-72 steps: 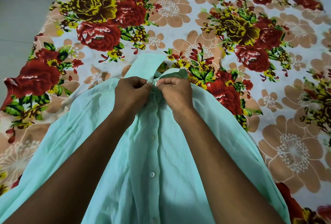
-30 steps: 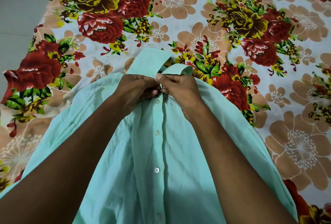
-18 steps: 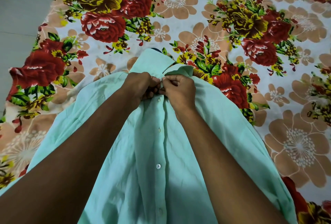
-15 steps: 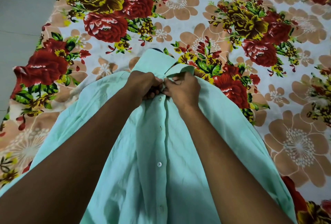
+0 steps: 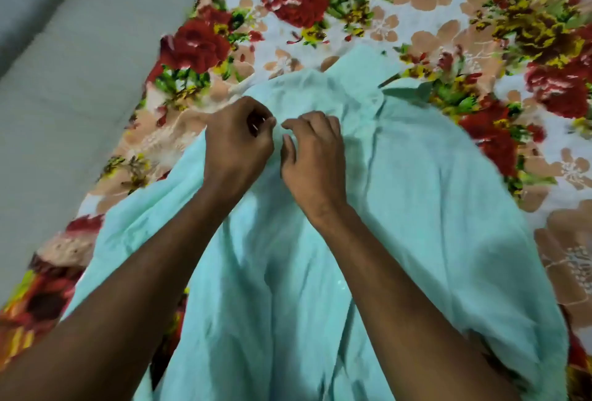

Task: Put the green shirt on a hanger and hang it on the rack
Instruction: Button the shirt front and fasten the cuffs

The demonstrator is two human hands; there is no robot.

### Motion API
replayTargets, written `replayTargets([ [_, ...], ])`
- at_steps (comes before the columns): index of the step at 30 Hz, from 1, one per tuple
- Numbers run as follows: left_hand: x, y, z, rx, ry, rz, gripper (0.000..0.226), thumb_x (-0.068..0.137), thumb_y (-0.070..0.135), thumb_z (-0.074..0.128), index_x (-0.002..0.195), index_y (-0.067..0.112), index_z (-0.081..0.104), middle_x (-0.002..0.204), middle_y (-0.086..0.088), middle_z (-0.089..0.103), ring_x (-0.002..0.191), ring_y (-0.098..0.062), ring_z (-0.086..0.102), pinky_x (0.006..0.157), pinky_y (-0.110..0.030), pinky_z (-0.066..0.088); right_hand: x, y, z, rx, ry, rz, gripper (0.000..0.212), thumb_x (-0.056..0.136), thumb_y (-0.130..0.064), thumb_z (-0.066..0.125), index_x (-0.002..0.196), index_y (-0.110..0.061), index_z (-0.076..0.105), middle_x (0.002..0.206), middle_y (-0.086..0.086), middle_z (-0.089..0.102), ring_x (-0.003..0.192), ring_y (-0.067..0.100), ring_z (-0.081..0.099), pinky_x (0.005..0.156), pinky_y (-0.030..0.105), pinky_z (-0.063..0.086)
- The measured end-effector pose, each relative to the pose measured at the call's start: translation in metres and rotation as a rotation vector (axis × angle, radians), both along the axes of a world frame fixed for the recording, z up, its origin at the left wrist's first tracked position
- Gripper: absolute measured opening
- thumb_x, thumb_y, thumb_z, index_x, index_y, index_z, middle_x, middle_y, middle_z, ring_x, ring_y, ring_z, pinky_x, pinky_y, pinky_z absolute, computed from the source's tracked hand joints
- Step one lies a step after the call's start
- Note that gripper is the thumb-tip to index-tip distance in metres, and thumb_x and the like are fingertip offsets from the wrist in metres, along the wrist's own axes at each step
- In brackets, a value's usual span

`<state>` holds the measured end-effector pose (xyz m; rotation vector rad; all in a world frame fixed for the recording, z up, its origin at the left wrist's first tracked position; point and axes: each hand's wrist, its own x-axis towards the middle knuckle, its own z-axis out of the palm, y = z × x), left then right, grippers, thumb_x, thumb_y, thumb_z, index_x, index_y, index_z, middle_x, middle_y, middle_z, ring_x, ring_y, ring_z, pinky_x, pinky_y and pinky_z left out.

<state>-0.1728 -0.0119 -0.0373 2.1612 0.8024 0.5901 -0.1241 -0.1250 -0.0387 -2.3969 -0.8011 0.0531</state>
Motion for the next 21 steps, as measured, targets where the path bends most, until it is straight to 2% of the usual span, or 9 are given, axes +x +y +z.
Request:
replayTargets([
  [3, -0.075, 0.014, 0.004, 0.052, -0.034, 0.117, 0.007, 0.086, 0.015, 0.068, 0.089, 0.010, 0.072, 0.082, 0.001, 0.073, 0.072, -0.013, 0.065, 0.072, -0.027, 0.054, -0.061, 0.018, -0.004, 0.004, 0.063, 0.137, 0.028, 0.095, -0.009, 0.058, 0.119, -0.011, 0.072, 0.119, 0.008, 0.066, 0.116, 0.031, 0.054, 0.100, 0.042, 0.045],
  [7, -0.156, 0.015, 0.000, 0.091, 0.002, 0.173, 0.007, 0.086, 0.014, 0.066, 0.091, 0.011, 0.072, 0.086, 0.004, 0.072, 0.076, -0.015, 0.066, 0.071, -0.031, 0.054, -0.127, 0.026, -0.010, 0.027, 0.031, 0.233, 0.025, 0.093, -0.008, 0.061, 0.115, -0.008, 0.073, 0.115, 0.010, 0.067, 0.114, 0.033, 0.057, 0.099, 0.043, 0.046],
  [10, -0.214, 0.010, -0.006, 0.146, 0.013, 0.184, 0.008, 0.086, 0.010, 0.066, 0.091, 0.011, 0.071, 0.089, 0.004, 0.072, 0.078, -0.015, 0.066, 0.072, -0.026, 0.052, -0.176, 0.024, -0.018, 0.055, 0.016, 0.269, 0.024, 0.091, -0.006, 0.062, 0.112, -0.007, 0.074, 0.113, 0.011, 0.068, 0.112, 0.033, 0.058, 0.098, 0.044, 0.048],
  [14, -0.271, -0.003, -0.007, 0.155, 0.014, 0.155, 0.011, 0.085, 0.006, 0.066, 0.095, 0.008, 0.070, 0.092, -0.002, 0.071, 0.082, -0.021, 0.066, 0.073, -0.042, 0.055, -0.228, 0.011, -0.025, 0.072, -0.071, 0.299, 0.019, 0.090, -0.007, 0.064, 0.105, -0.008, 0.075, 0.110, 0.010, 0.069, 0.108, 0.032, 0.059, 0.094, 0.043, 0.049],
  [21, -0.371, -0.039, -0.003, 0.155, 0.112, 0.094, 0.018, 0.081, -0.003, 0.067, 0.096, 0.007, 0.070, 0.090, -0.006, 0.068, 0.083, -0.027, 0.060, 0.074, -0.039, 0.049, -0.312, -0.030, -0.022, 0.080, -0.141, 0.381, 0.015, 0.094, -0.008, 0.065, 0.104, -0.009, 0.076, 0.110, 0.009, 0.070, 0.106, 0.032, 0.061, 0.085, 0.048, 0.051],
])
